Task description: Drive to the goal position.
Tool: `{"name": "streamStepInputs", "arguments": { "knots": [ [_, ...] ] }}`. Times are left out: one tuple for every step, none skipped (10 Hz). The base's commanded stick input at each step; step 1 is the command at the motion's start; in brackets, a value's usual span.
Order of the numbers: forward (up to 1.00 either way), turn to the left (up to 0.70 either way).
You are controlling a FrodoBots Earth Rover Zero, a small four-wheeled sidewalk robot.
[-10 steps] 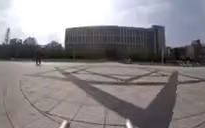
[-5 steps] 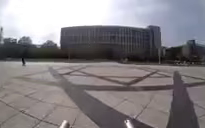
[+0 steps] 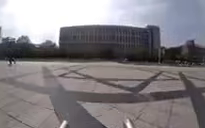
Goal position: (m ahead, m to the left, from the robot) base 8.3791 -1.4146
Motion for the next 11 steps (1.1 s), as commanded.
{"name": "streamStepInputs", "arguments": {
  "knots": [
    [1.00,0.00],
    [1.00,0.00],
    [1.00,-0.09],
    [1.00,-0.18],
    [1.00,0.00],
    [1.00,0.00],
    [1.00,0.00],
    [1.00,0.00],
    [1.00,0.00],
    [1.00,-0.07],
    [1.00,-0.29]
  ]
}}
